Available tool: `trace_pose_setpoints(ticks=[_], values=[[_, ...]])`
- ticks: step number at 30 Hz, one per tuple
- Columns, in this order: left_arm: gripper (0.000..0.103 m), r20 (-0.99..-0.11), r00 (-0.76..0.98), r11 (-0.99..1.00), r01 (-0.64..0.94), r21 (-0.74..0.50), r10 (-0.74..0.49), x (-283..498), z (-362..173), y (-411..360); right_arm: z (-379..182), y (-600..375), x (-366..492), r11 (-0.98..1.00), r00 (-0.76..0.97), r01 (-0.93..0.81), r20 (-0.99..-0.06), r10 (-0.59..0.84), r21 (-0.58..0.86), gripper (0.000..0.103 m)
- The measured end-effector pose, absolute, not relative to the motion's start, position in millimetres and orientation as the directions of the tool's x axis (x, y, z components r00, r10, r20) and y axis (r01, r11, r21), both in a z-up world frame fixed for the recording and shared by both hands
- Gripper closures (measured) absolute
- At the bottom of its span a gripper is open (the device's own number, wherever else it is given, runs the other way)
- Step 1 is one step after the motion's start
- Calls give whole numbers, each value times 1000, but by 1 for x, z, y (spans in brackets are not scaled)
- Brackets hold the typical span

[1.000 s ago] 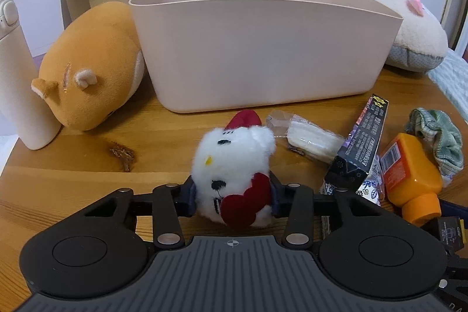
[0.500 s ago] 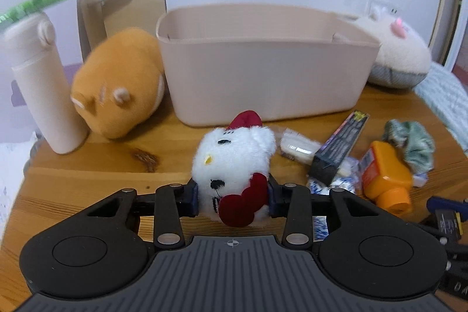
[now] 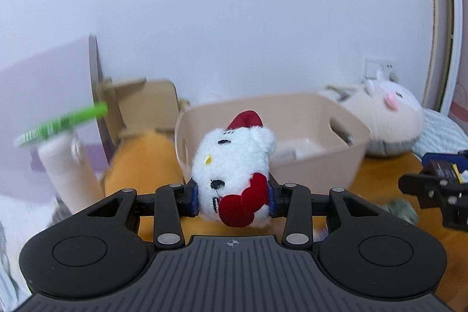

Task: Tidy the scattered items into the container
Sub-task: 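Carry both items over the beige bin and open both tools to release them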

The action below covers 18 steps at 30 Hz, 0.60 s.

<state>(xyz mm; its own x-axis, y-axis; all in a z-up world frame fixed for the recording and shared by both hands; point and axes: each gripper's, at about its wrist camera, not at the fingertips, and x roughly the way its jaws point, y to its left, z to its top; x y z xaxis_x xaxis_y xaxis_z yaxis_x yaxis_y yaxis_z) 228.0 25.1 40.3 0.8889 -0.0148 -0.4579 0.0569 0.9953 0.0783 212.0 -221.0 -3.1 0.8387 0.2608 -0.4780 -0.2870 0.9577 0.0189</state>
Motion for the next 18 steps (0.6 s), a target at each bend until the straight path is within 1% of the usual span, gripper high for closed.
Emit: trace_pose_setpoints(ticks=[5, 9, 13, 18], values=[[62, -420, 906, 992, 4, 126, 49, 265, 57, 19, 22, -219, 253, 959, 857, -283, -442, 265, 26, 57], [62, -425, 901, 989, -23, 149, 85, 298, 59, 14, 36, -213, 288, 958, 862, -286, -431, 266, 20, 57], [62, -477, 874, 989, -22, 148, 90, 334, 51, 12, 38, -198, 328, 958, 854, -285, -455, 252, -4, 57], [62, -562, 822, 992, -21, 126, 89, 369, 28, 10, 21, -177, 375, 957, 823, -288, -516, 235, -24, 57]])
